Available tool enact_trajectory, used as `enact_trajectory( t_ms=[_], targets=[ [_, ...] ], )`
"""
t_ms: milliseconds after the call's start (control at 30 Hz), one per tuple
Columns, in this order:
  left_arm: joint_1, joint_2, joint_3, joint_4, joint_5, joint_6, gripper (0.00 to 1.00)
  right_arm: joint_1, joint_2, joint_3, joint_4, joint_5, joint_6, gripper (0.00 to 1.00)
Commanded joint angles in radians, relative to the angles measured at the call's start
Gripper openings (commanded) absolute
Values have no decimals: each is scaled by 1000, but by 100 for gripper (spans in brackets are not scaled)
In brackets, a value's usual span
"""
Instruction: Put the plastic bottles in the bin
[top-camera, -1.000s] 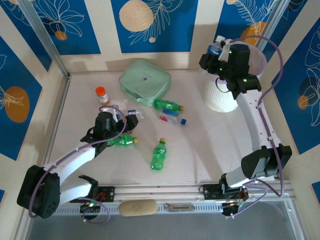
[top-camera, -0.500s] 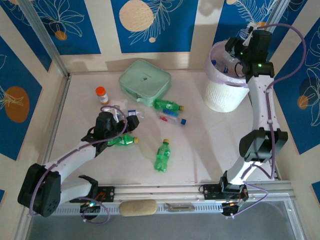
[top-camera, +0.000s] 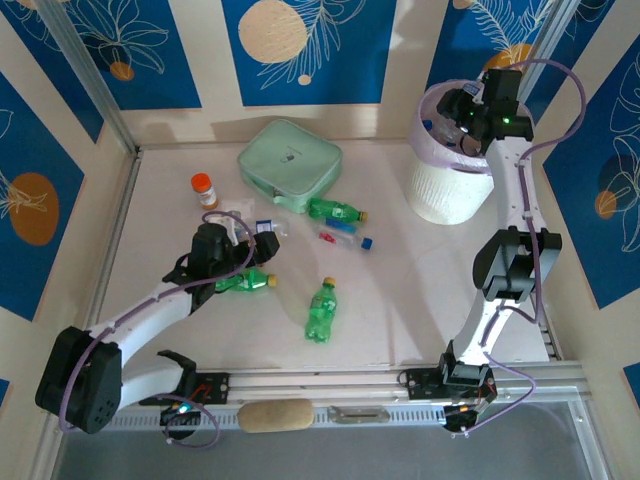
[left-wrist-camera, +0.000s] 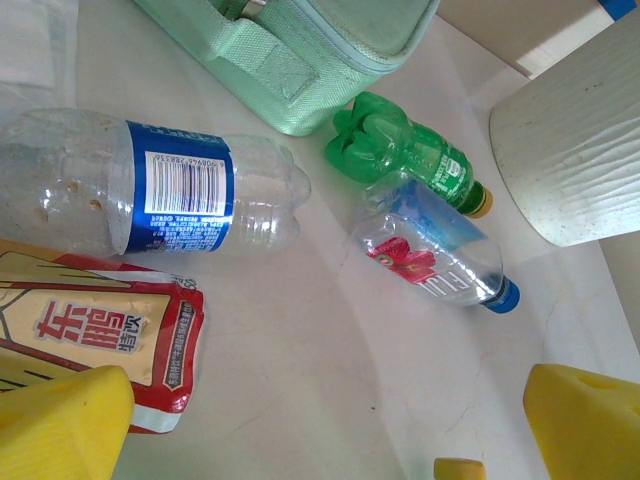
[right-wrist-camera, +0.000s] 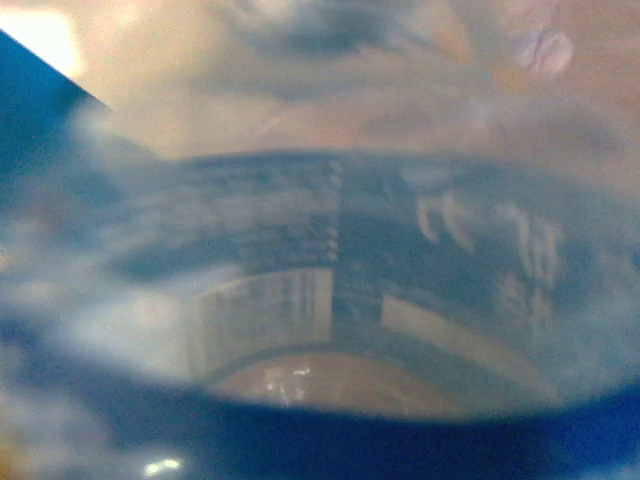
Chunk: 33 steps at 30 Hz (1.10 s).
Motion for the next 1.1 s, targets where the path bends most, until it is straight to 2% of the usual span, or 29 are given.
enact_trajectory(
  t_ms=[0, 200, 367, 633, 767, 900, 1067],
  targets=[
    [-6, 3, 29, -8, 26, 28, 100, 2, -21, 48, -14, -4, -2, 78],
    [-12, -2, 31, -10, 23, 28, 100, 4, -69, 55, -19, 15, -27, 83],
    [-27, 2, 36, -6, 21, 28, 100, 38, -186, -54, 52, 21, -60, 83],
    [-98, 33, 76, -18, 20, 54, 100, 193, -434, -360, 164, 21, -118, 86],
    [-146, 49, 93, -37, 30, 61, 100, 298, -540, -506, 173, 49, -132, 99],
    [-214, 51, 96, -79, 46, 64, 100, 389, -637, -663, 197, 76, -92, 99],
    [-317, 46, 96, -183, 38, 90, 100, 448, -727, -862, 242, 66, 8, 99]
  ],
)
